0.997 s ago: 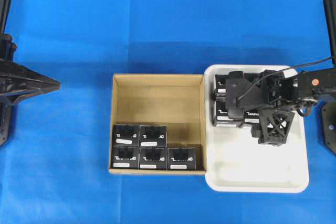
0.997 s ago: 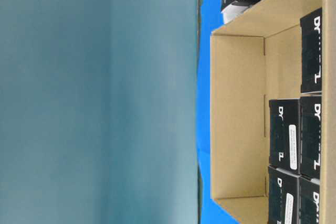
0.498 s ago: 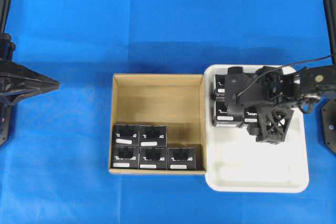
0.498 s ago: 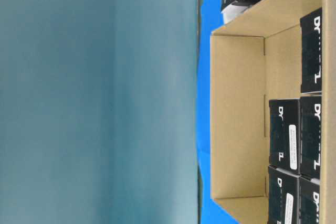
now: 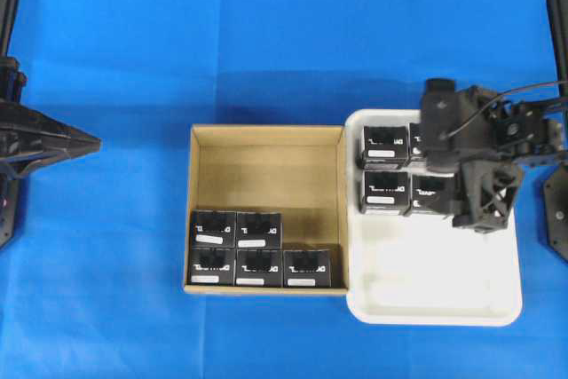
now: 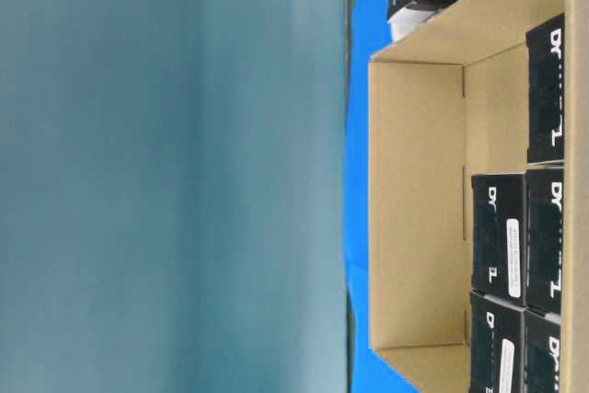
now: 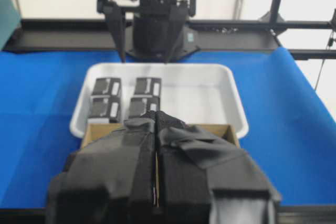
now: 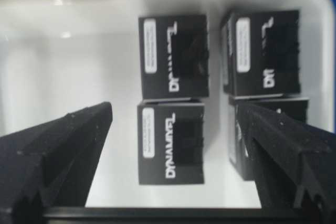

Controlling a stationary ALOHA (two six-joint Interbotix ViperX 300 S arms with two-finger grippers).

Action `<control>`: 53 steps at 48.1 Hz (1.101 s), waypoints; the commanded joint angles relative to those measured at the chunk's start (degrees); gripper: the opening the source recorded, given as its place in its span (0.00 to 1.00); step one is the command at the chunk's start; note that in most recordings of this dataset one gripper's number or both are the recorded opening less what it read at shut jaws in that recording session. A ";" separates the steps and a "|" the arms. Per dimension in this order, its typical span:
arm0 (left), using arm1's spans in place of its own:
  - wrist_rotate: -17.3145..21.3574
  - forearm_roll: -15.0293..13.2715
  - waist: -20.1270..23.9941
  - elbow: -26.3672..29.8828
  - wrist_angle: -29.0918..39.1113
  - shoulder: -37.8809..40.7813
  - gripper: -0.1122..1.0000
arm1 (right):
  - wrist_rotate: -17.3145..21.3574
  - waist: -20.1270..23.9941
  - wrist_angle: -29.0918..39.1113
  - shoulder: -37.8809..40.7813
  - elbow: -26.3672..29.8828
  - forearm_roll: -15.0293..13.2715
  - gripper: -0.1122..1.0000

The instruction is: Pick the box from inside the cardboard box.

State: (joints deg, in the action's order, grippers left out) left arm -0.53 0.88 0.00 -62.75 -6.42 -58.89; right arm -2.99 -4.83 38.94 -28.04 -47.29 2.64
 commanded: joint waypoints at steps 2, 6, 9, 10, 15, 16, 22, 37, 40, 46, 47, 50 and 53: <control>0.09 0.09 -0.09 1.67 -0.26 0.35 0.06 | -0.09 -0.62 -3.69 -3.16 -0.70 -0.09 0.97; 0.09 0.09 0.00 1.67 -0.26 0.26 0.06 | -0.09 -0.62 -6.68 -5.10 -1.85 -0.09 0.97; 0.09 0.09 0.00 1.58 -0.26 0.26 0.06 | 0.00 -0.62 -8.79 -6.33 -2.55 0.18 0.97; 0.09 0.09 -0.09 1.58 -0.26 0.26 0.06 | 0.00 -0.62 -9.49 -6.68 -2.64 0.18 0.97; 0.09 0.09 -0.26 1.49 -0.26 0.44 0.06 | 0.00 -0.35 -11.43 -7.65 -3.16 0.18 0.97; 0.09 0.09 -0.26 1.49 -0.26 0.44 0.06 | 0.00 -0.26 -11.51 -7.73 -3.25 0.18 0.97; 0.09 0.09 -0.35 1.49 -0.26 0.53 0.06 | -0.09 -0.09 -11.78 -7.73 -3.25 0.18 0.97; 0.09 0.09 -0.44 1.41 -0.26 0.53 0.06 | -0.18 0.09 -17.05 -9.14 -3.78 0.18 0.97; 0.09 0.09 -0.53 1.41 -0.26 0.53 0.06 | -0.09 0.00 -18.46 -9.67 -3.96 0.18 0.97; 0.09 0.09 -0.44 1.41 -0.26 0.53 0.06 | 0.00 0.09 -19.86 -10.90 -4.39 0.18 0.97; 0.09 0.09 -0.53 1.41 -0.26 0.62 0.06 | 0.00 0.09 -19.95 -11.16 -4.48 0.18 0.97; 0.09 0.09 -0.53 1.41 -0.26 0.53 0.06 | 0.09 0.09 -20.04 -11.95 -4.66 0.18 0.97; 0.09 0.09 -0.53 1.41 -0.26 0.53 0.06 | 0.18 0.09 -20.04 -12.66 -4.92 0.18 0.97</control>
State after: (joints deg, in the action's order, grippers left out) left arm -0.53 0.88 -0.44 -62.75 -6.42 -58.80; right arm -2.99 -4.83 19.51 -39.99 -52.47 2.64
